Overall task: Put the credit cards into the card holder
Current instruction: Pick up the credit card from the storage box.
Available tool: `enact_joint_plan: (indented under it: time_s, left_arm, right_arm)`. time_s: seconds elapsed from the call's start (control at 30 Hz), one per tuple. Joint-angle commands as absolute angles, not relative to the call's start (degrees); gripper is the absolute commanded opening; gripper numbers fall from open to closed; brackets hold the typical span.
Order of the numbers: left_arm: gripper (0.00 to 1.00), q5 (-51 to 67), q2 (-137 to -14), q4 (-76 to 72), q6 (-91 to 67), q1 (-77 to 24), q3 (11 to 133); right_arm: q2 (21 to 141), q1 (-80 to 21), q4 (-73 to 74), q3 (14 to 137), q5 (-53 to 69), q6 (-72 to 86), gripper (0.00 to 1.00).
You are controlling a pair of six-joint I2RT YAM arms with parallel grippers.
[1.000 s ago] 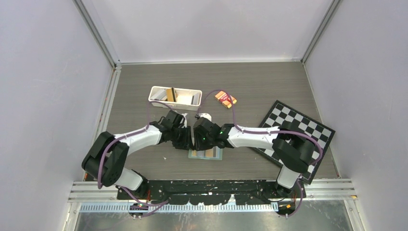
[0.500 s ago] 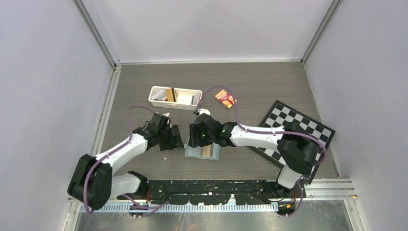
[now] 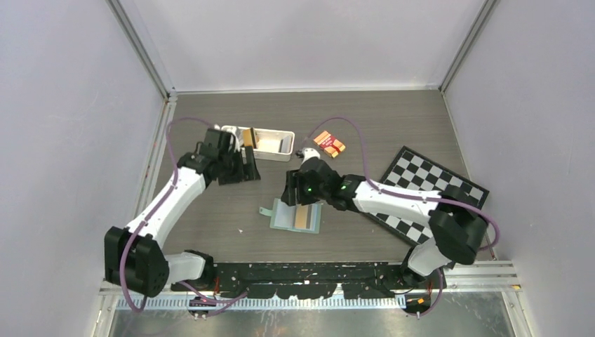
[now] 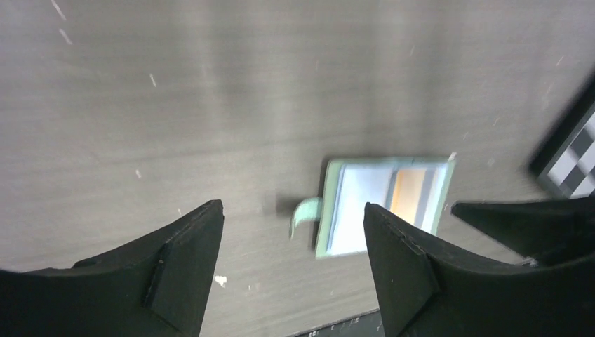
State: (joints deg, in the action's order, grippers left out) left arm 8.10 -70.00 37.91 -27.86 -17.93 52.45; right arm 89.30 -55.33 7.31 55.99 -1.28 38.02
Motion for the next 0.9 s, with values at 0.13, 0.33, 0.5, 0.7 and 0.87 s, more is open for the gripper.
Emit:
enact_joint_plan:
  time_s: [0.13,0.33,0.5,0.7,0.87]
  left_arm:
    - [0.77,4.56,-84.96,40.74,-18.65,-11.38,76.51]
    - [0.76,4.98,-100.33,39.57,-14.77,-10.12,91.29]
    - [0.67,3.55,-108.97,36.71,-7.73,-9.61,96.42]
    - [0.5,3.57,-115.67,35.81,-4.39,-9.58,99.6]
    - [0.45,1.43,-116.48,34.18,-3.96,-9.37,98.79]
  right_arm:
    - [75.64,-47.06,5.79,49.49,-2.95,32.1,0.62]
    - [69.24,-43.46,6.33,44.94,-1.96,30.4,0.64]
    - [66.48,-42.16,5.89,42.29,-1.0,30.51,0.64]
    - [66.25,-41.24,5.02,40.92,1.87,31.5,0.63]
    - [67.34,-40.89,4.77,40.82,2.66,32.21,0.63]
